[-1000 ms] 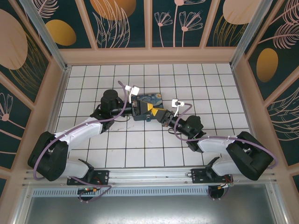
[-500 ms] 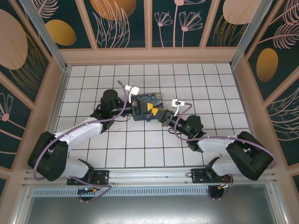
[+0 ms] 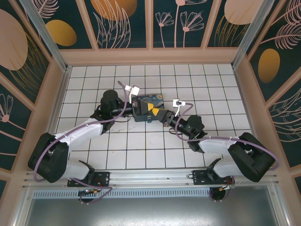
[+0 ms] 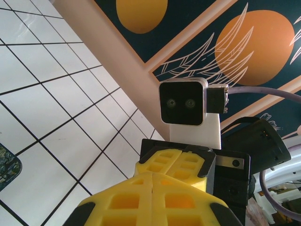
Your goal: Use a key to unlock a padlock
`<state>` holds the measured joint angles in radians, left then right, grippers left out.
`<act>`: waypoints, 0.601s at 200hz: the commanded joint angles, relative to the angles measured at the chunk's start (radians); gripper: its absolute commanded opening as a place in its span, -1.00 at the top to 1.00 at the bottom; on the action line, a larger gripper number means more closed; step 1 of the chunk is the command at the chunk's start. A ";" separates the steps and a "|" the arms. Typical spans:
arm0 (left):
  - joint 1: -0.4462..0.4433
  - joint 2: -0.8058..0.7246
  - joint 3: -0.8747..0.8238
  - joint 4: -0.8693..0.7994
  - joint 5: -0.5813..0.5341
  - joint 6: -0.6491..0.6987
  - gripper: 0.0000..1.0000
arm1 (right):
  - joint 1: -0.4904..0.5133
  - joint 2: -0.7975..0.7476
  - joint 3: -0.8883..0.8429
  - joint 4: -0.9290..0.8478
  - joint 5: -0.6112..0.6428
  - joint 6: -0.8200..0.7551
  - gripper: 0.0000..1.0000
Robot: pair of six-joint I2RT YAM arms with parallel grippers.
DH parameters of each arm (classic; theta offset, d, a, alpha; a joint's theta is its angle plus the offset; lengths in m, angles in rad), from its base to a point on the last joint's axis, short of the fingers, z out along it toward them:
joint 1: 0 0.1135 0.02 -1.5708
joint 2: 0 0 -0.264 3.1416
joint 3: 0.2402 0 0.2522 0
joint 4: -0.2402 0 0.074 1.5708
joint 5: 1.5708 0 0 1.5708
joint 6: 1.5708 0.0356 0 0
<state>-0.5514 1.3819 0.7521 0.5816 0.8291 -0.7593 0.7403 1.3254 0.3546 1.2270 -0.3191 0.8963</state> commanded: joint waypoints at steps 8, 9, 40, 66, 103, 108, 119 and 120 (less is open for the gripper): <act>-0.008 -0.006 -0.019 0.006 0.030 0.017 1.00 | -0.001 -0.003 0.040 0.051 -0.018 -0.009 1.00; -0.008 -0.008 -0.019 0.005 0.028 0.017 1.00 | -0.001 -0.003 0.040 0.052 -0.019 -0.009 1.00; -0.007 -0.038 -0.020 -0.011 -0.061 0.006 0.03 | -0.001 -0.017 0.016 0.037 0.006 -0.004 1.00; -0.004 -0.116 -0.022 -0.047 -0.181 0.005 -0.38 | -0.002 -0.060 0.005 -0.039 0.026 -0.010 1.00; -0.001 -0.239 -0.048 -0.110 -0.295 -0.001 -0.56 | -0.004 -0.154 -0.003 -0.164 0.045 -0.025 1.00; 0.000 -0.254 -0.056 -0.119 -0.307 -0.004 -0.57 | -0.004 -0.171 -0.005 -0.189 0.051 -0.024 1.00; 0.000 -0.287 -0.079 -0.136 -0.332 -0.008 -0.62 | -0.004 -0.206 -0.009 -0.238 0.070 -0.025 1.00; -0.001 -0.290 -0.082 -0.137 -0.333 -0.009 -0.62 | -0.004 -0.212 -0.009 -0.242 0.072 -0.025 1.00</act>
<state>-0.5564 1.1553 0.7162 0.4950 0.5877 -0.7635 0.7403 1.1896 0.3534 1.0847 -0.2878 0.8951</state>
